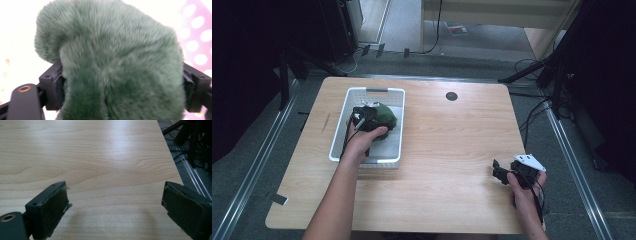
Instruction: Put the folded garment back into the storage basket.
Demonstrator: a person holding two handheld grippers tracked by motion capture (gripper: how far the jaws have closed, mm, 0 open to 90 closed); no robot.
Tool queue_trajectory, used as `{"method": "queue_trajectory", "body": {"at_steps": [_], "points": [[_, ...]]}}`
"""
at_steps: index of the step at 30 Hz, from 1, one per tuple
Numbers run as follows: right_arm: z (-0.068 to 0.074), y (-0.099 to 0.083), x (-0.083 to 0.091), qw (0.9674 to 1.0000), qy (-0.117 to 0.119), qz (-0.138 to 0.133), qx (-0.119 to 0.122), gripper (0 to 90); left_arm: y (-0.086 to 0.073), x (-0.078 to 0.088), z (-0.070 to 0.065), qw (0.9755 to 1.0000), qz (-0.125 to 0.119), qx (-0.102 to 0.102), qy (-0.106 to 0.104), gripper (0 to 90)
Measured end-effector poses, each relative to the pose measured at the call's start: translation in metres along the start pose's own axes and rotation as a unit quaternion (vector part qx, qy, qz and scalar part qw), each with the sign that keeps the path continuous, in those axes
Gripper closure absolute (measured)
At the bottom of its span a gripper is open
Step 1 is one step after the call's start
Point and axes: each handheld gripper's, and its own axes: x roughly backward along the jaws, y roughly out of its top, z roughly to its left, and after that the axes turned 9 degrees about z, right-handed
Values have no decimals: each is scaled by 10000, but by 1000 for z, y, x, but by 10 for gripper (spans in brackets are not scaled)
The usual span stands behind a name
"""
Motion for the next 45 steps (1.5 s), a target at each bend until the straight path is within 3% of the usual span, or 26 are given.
{"method": "queue_trajectory", "body": {"at_steps": [2,5,13,18,25,30,45], "points": [[0,0,0,10000,-2,1,3,73,1,1,1,9999,90,-34,43,90],[0,0,0,10000,1,-1,3,73,4,6,4,10000,46,80,-23,35],[0,0,0,10000,-2,-3,7,73,6,33,4,9991,-366,121,-160,7],[1,0,0,10000,-8,-4,6,73,4,52,1,9981,-587,-4,-207,1],[1,0,0,10000,-23,-15,16,73,-5,74,4,9947,-976,26,-329,1],[1,0,0,10000,-22,-6,10,73,-14,92,5,9914,-1244,-136,-381,1],[1,0,0,10000,-50,-7,14,74,-49,129,22,9844,-1624,-29,-678,1]]}}
